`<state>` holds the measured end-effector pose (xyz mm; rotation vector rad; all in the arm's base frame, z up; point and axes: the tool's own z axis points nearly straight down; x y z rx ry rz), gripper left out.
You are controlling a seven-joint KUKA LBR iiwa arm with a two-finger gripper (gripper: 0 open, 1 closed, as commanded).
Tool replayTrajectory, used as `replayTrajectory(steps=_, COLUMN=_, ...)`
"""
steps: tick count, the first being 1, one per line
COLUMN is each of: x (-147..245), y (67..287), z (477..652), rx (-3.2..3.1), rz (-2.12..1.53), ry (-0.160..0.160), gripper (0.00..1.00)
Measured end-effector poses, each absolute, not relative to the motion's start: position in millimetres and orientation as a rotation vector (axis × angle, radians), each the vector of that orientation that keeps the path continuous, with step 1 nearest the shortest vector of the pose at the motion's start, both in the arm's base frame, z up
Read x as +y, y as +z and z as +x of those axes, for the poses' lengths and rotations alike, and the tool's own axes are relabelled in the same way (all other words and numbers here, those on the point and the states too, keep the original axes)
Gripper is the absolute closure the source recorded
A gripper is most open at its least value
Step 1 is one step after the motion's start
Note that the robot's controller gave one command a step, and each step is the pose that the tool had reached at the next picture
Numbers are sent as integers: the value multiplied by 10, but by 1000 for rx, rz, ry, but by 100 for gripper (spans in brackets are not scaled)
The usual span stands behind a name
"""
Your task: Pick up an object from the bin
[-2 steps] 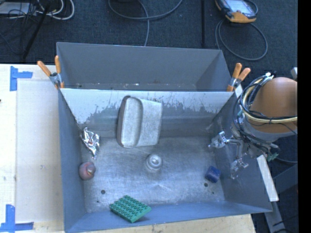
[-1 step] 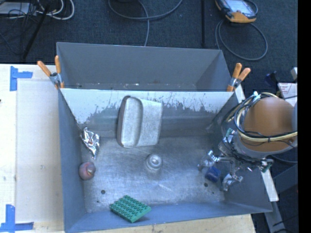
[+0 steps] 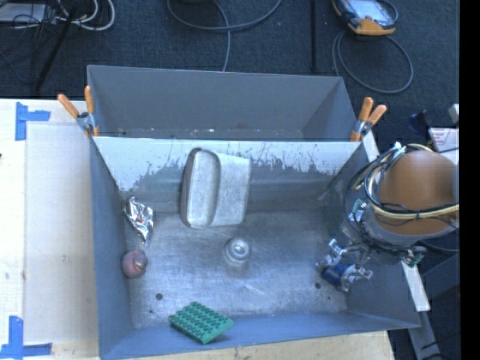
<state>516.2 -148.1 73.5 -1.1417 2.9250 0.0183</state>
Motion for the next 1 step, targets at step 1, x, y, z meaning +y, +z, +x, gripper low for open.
replayTrajectory(steps=1, x=-1471, y=2217, z=5086, rx=2801, rz=-1411, ry=-5, gripper=100)
